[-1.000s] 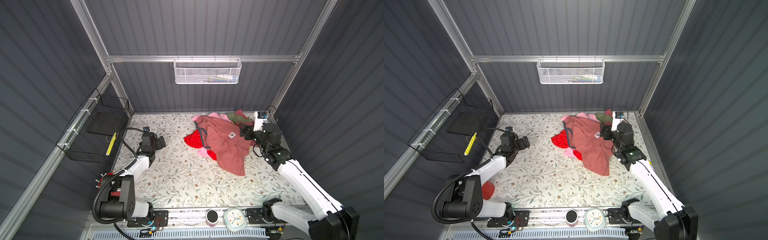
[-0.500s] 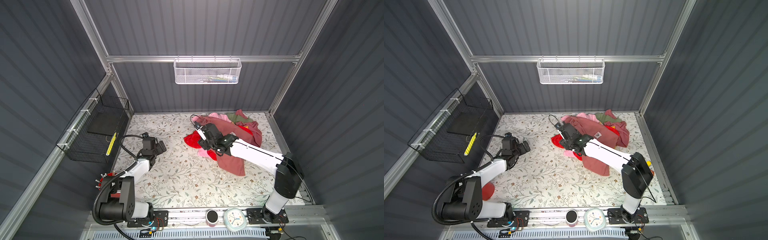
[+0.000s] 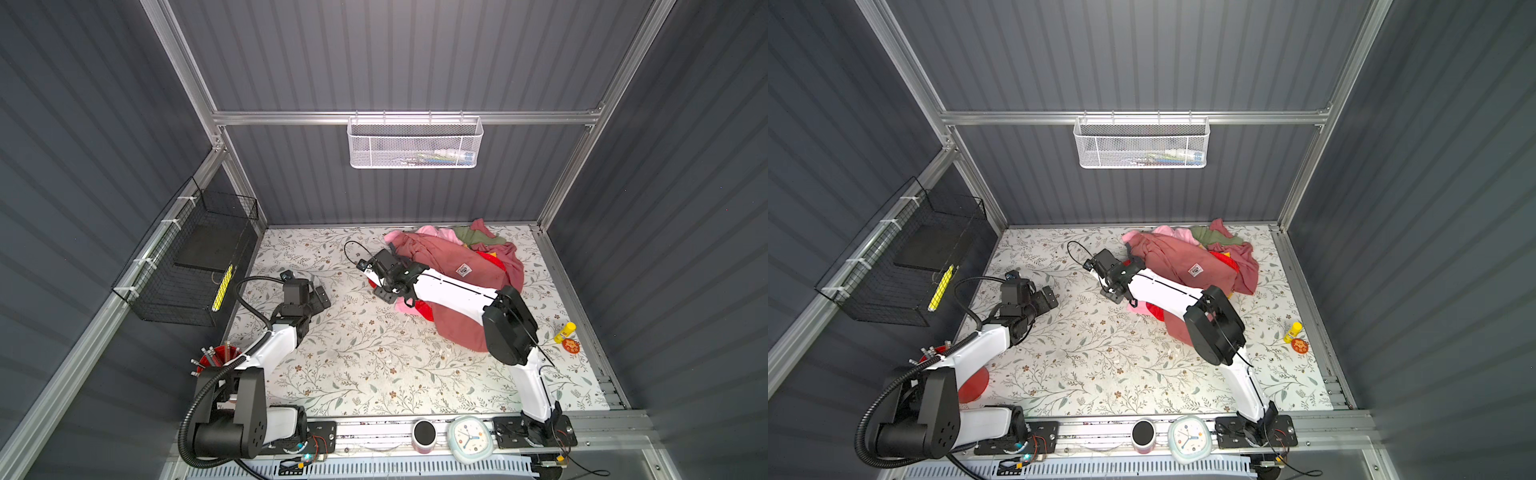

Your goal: Pick out a specific cloth from the pile

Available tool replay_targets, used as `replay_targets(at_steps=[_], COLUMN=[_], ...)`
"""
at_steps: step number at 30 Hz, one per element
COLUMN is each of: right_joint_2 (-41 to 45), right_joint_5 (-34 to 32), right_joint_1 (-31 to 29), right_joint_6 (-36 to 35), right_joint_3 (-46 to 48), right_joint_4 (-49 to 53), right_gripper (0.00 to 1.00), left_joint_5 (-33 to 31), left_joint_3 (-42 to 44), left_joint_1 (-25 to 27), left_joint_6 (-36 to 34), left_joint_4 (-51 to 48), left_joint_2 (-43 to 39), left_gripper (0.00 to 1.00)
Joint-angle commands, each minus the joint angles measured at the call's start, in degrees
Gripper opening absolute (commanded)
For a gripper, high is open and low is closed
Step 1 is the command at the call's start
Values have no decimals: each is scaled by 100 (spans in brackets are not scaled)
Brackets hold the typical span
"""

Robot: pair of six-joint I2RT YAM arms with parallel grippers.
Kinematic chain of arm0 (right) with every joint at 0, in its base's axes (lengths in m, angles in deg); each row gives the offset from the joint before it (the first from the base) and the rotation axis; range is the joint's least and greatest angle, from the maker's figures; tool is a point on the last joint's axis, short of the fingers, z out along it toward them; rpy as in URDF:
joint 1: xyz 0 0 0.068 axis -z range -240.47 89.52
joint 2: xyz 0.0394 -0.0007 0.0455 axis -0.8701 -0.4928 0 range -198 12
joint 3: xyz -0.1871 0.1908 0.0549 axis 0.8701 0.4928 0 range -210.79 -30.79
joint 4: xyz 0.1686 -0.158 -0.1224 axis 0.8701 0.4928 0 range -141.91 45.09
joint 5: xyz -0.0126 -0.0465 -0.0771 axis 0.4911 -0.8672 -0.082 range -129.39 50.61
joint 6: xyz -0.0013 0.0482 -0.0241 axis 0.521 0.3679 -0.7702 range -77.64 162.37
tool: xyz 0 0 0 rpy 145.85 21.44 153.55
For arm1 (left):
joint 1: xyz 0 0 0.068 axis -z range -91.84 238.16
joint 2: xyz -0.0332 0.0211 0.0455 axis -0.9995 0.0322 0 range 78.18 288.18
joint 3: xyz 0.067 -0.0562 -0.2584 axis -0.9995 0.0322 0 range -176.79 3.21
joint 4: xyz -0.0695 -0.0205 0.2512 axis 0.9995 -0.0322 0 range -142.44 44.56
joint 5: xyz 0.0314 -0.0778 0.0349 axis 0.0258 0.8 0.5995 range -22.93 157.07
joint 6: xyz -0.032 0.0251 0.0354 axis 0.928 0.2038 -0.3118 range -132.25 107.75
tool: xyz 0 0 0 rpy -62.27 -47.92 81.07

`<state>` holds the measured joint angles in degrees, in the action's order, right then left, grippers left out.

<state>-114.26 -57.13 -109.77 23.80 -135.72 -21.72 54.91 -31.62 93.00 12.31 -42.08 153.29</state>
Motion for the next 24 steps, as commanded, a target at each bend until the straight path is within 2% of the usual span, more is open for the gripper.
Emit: replay_targets(at_steps=[1,6,16,20,24], right_joint_2=[-317,-826,-1521,-1716,-1797], right_joint_5=[43,-118,-129,-48,-40], right_joint_1=[-23,1,261,396,554], right_joint_6=[-103,-122,-146,-113,24], right_joint_3=[-331,-752,-1494,-1654,-1710], right_joint_4=[312,319,516,743,920], right_gripper=[67,73,73,69,56], left_joint_5=[-3,65,131,149,136], left_joint_3=[60,56,152,167,181], left_joint_1=[17,17,17,17,19], left_joint_6=[14,13,23,42,23], left_joint_4=[-138,-124,-146,-180,-220], left_joint_2=[-111,-85,-171,-231,-291], left_gripper=[100,100,100,100,100])
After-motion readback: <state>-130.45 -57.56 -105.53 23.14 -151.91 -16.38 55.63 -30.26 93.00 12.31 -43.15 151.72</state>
